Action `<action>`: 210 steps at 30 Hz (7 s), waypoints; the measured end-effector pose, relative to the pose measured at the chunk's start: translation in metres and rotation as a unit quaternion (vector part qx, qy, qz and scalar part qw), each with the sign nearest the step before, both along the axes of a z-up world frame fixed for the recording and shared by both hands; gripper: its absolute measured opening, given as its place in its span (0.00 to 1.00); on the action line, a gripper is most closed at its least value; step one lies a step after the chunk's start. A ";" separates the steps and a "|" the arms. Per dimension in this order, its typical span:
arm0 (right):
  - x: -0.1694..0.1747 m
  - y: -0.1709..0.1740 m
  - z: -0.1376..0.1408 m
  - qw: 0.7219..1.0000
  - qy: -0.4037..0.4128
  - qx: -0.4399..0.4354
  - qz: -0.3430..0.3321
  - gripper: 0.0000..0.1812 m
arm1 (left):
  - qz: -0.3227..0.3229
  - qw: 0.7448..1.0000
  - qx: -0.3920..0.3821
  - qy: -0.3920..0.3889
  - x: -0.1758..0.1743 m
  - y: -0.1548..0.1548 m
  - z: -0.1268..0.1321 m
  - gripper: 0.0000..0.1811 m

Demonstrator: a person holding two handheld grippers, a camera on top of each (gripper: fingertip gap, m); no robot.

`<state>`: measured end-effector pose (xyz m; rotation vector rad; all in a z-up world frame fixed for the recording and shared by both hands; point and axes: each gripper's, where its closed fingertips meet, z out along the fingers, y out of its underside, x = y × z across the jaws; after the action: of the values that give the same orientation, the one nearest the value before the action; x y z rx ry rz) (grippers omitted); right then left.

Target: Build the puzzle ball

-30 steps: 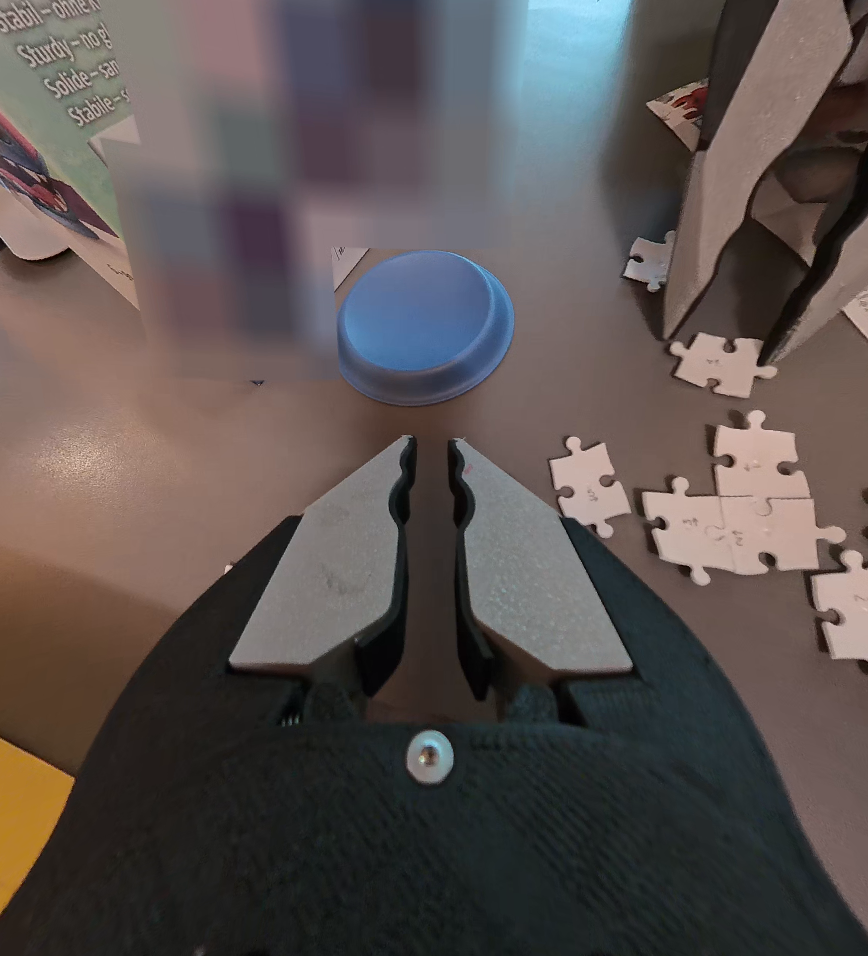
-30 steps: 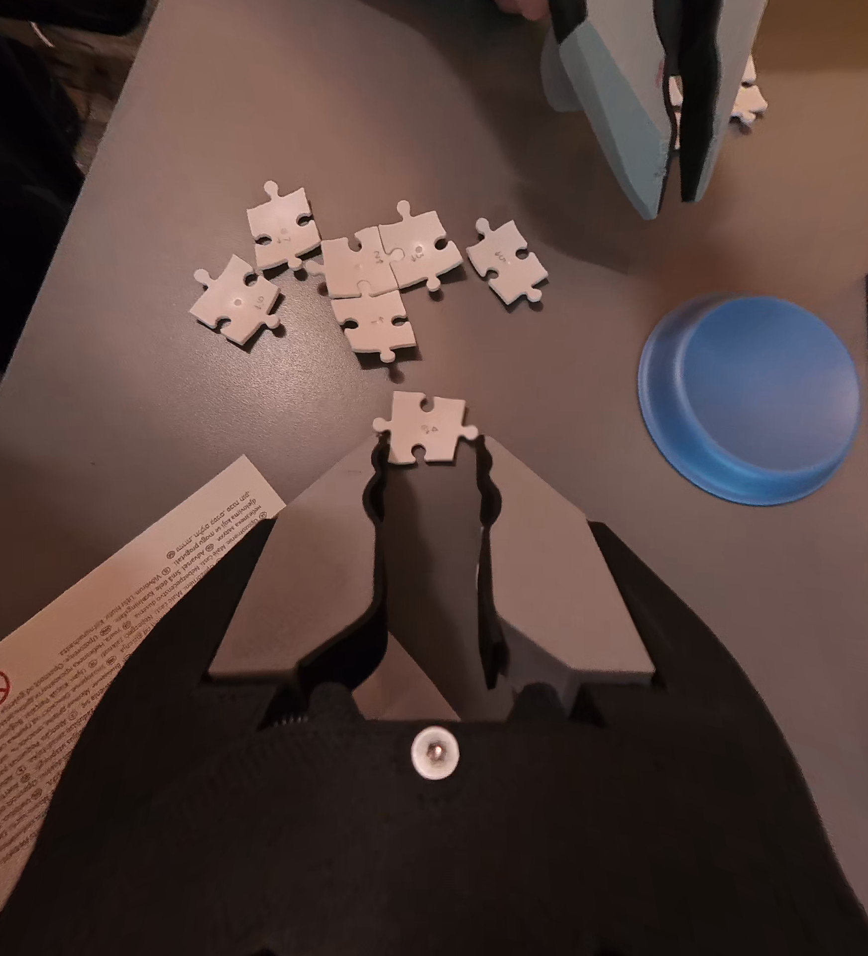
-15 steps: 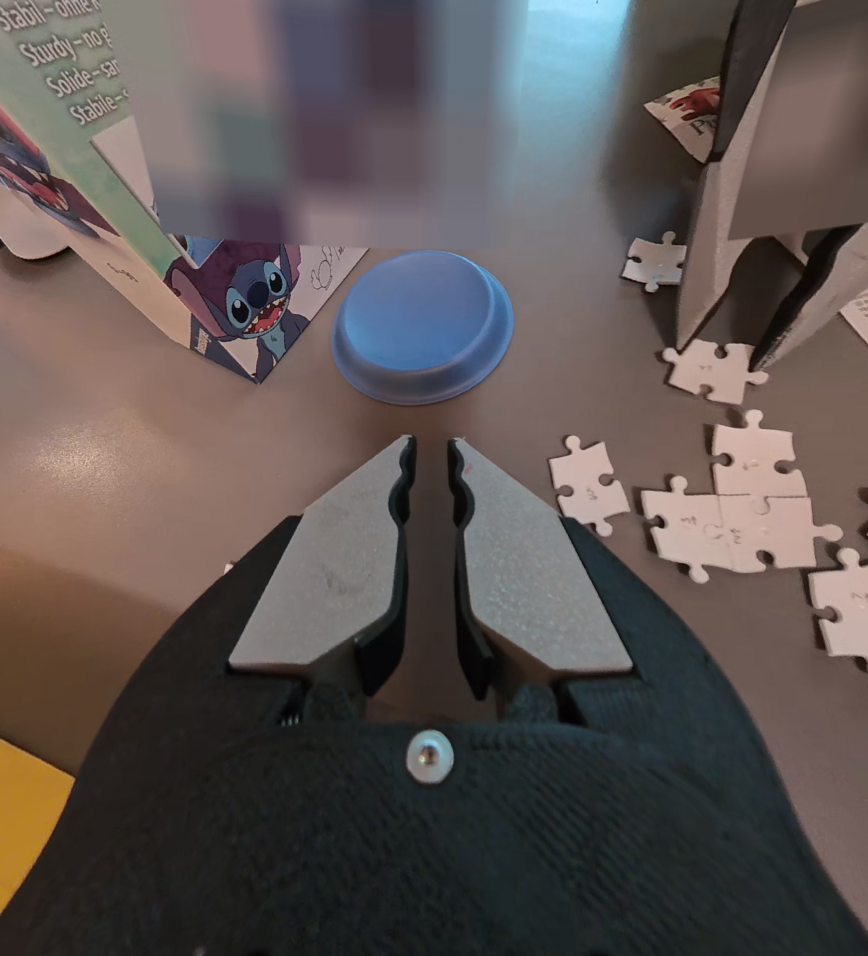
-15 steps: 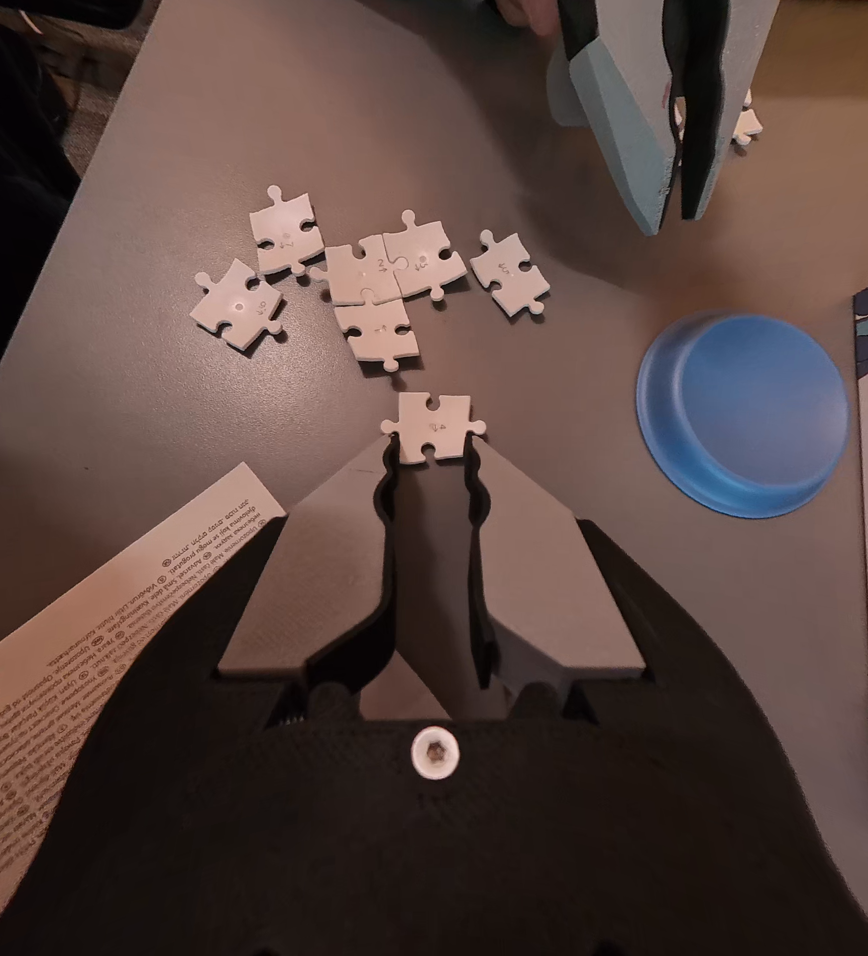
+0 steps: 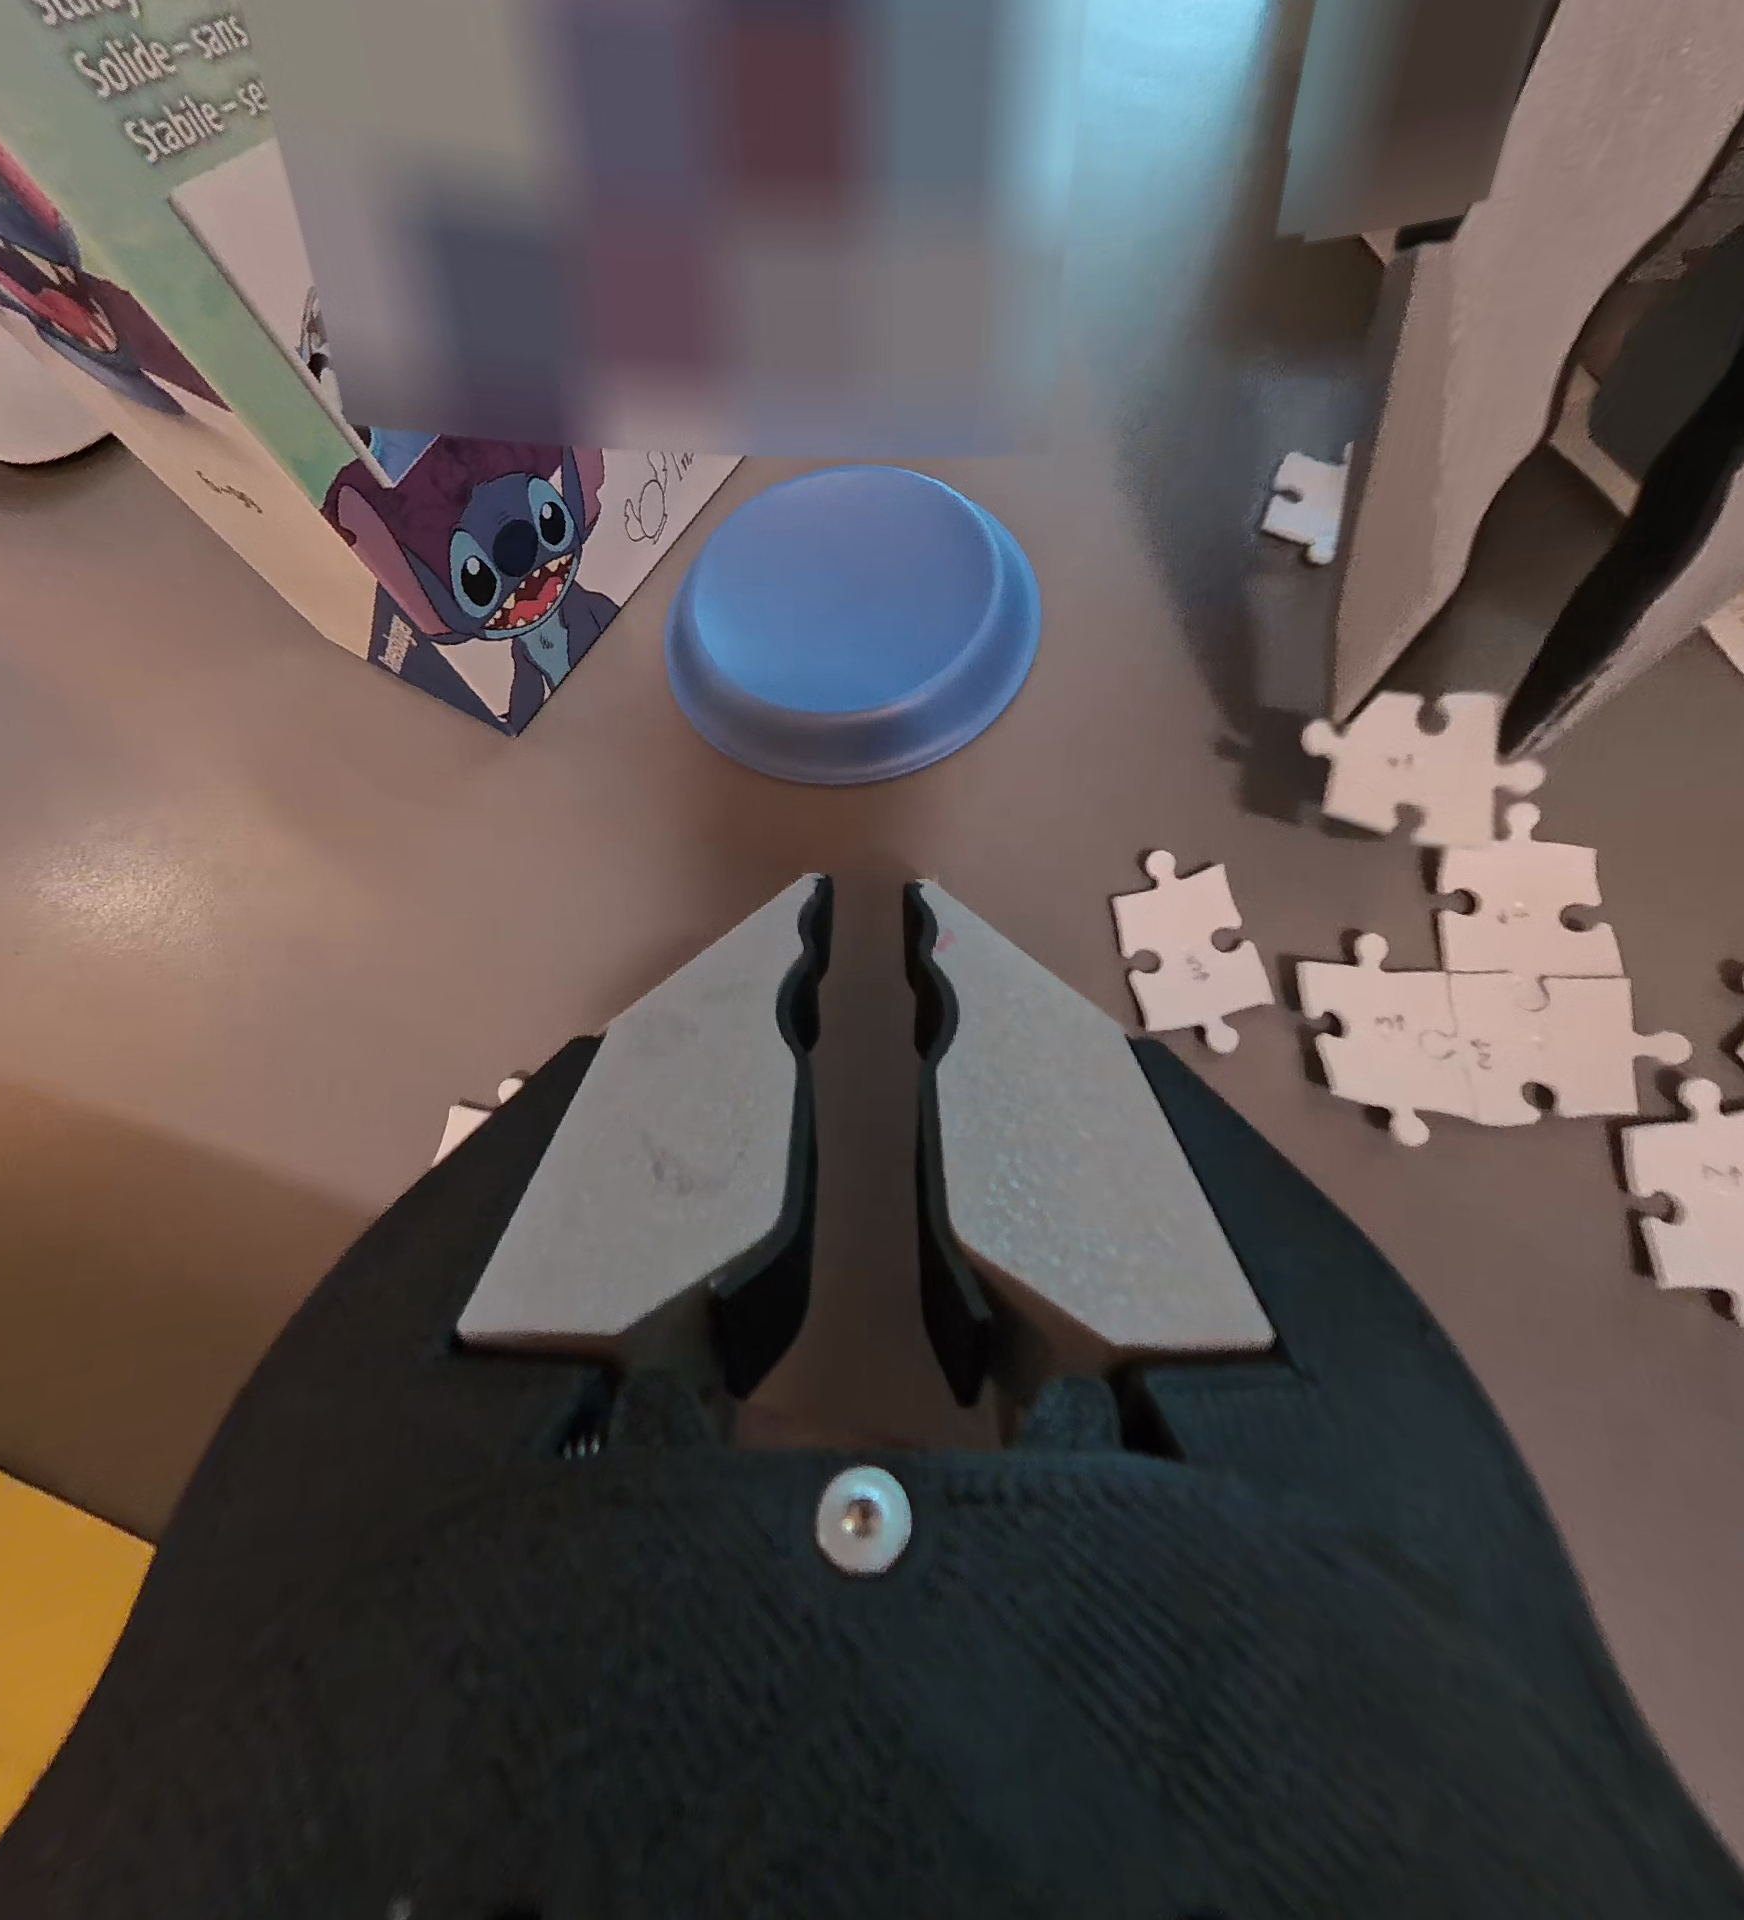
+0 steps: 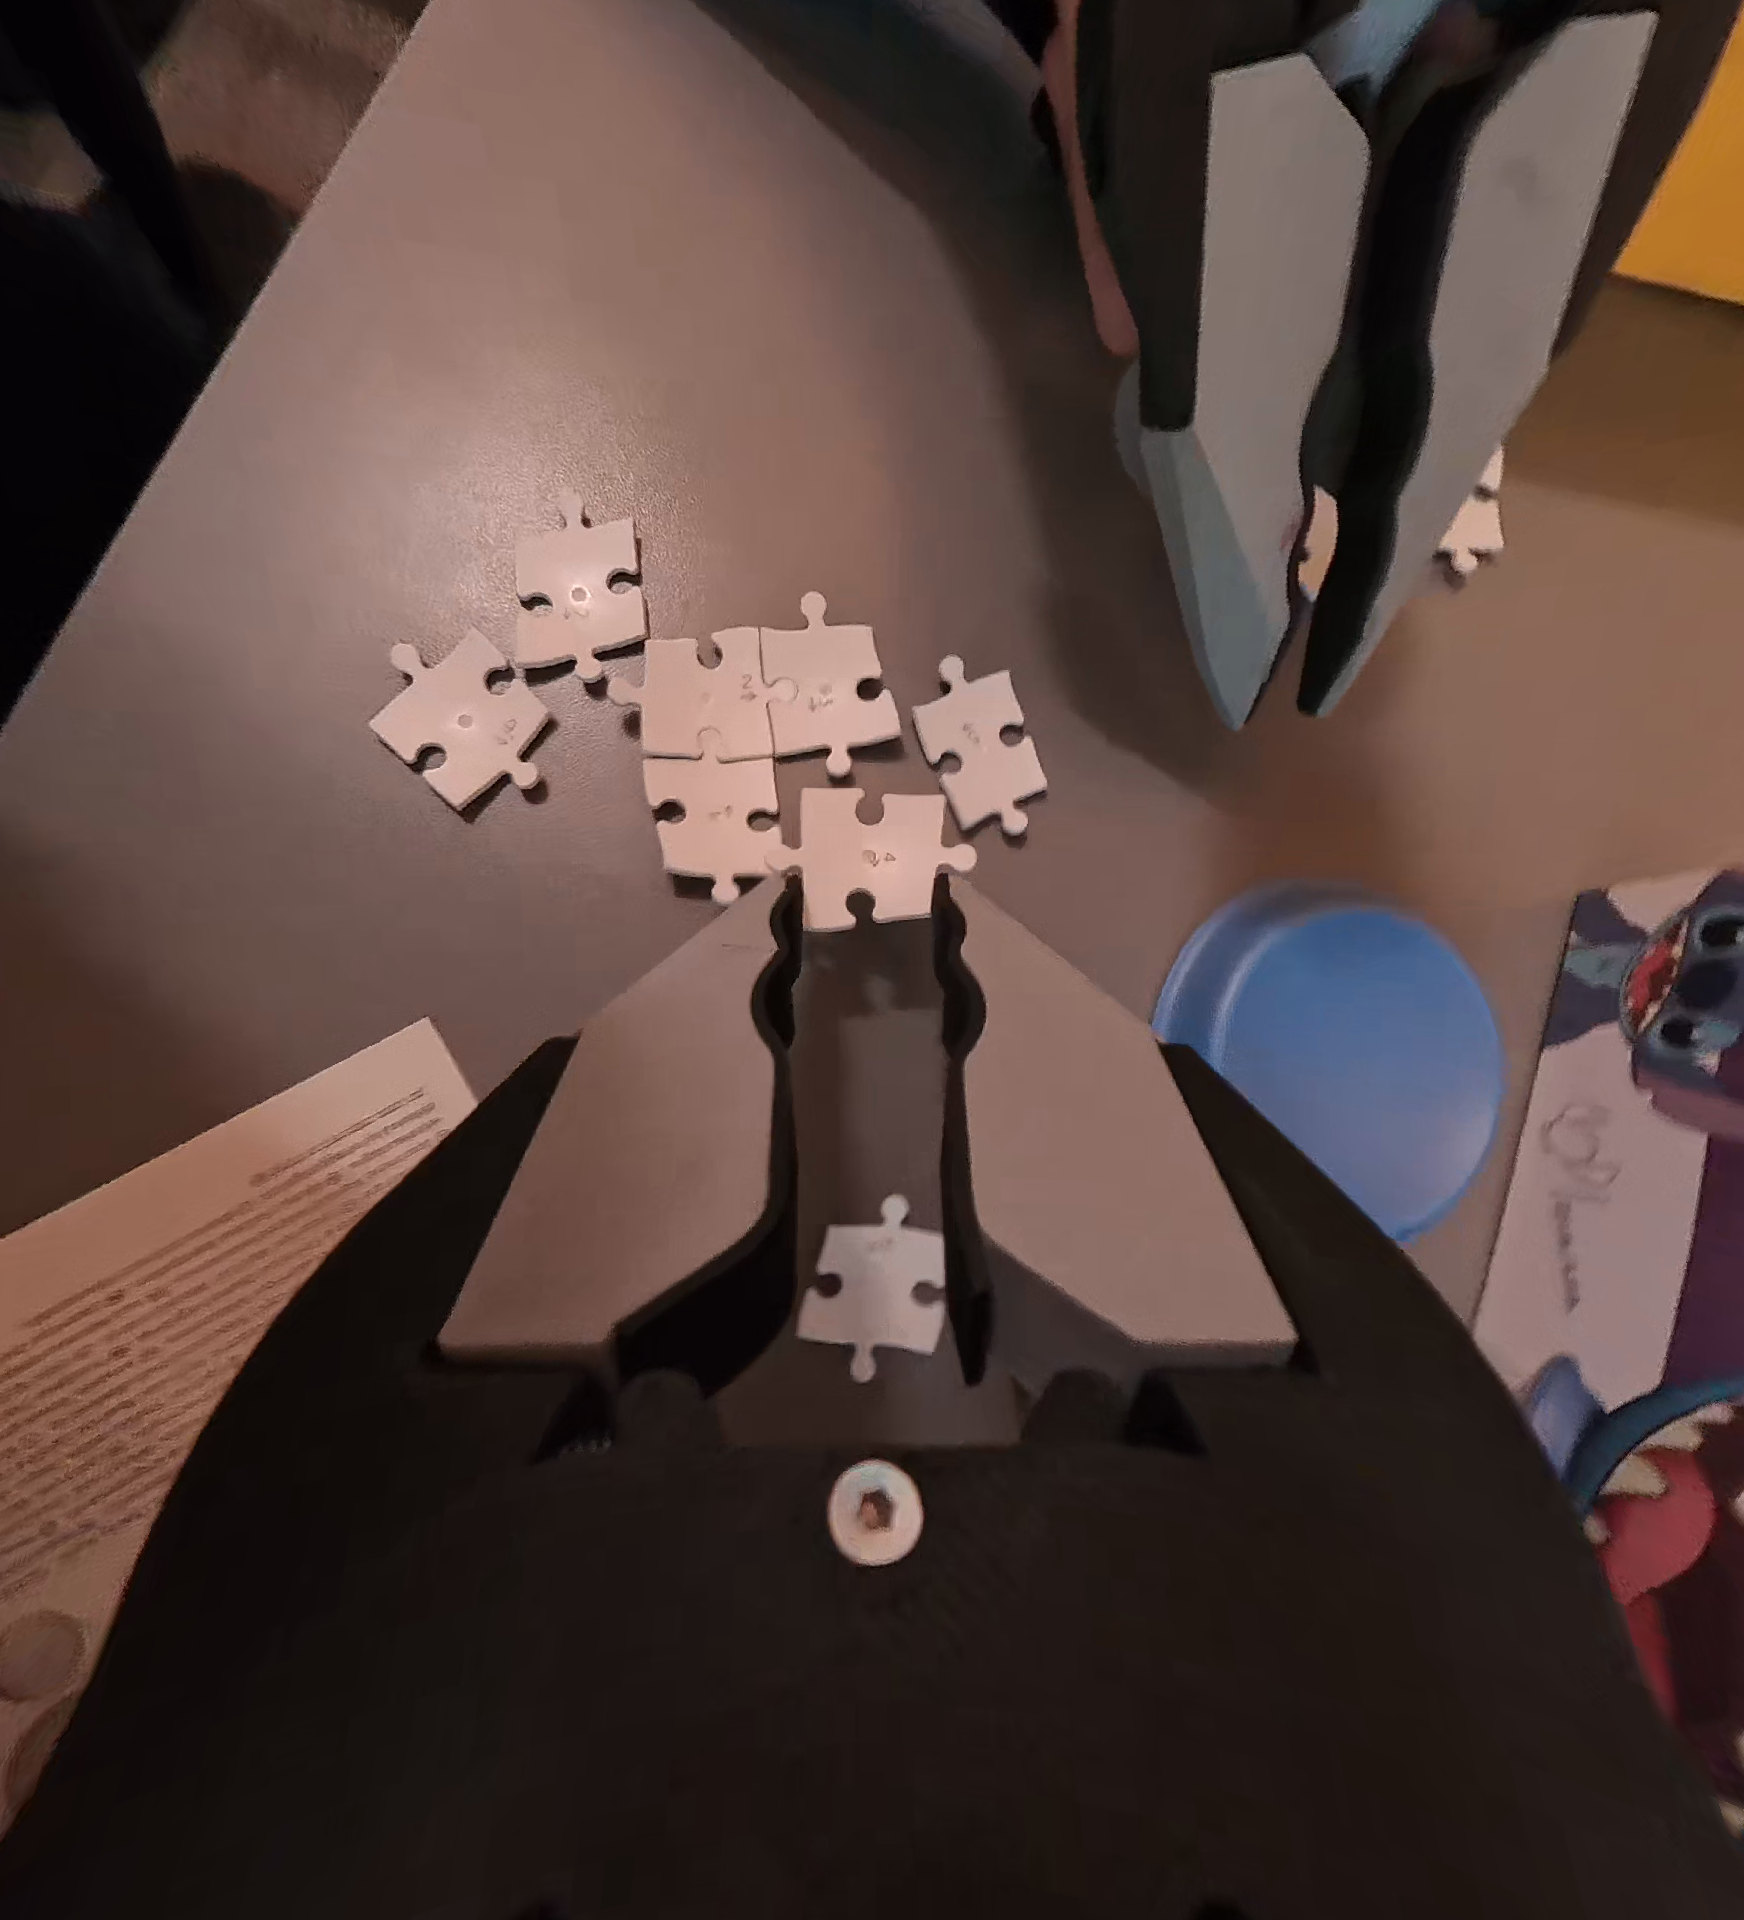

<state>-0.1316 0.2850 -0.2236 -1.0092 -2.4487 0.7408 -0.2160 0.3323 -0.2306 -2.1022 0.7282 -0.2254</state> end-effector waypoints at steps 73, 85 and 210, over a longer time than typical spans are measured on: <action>0.000 -0.023 -0.010 0.995 -0.065 -0.035 0.068 0.00 | -0.223 0.973 -0.054 0.010 0.076 -0.065 -0.014 0.00; -0.009 -0.024 -0.017 0.986 -0.090 -0.139 -0.017 0.00 | -0.224 0.973 -0.057 0.008 0.075 -0.065 -0.014 0.00; 0.007 -0.031 -0.022 0.991 -0.117 -0.058 0.018 0.00 | -0.344 0.885 0.192 0.249 0.072 -0.092 -0.009 0.01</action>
<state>-0.1242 0.2536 -0.2452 -1.1567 -2.6562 0.8279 -0.1436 0.2405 -0.2396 -1.4509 1.6748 0.0895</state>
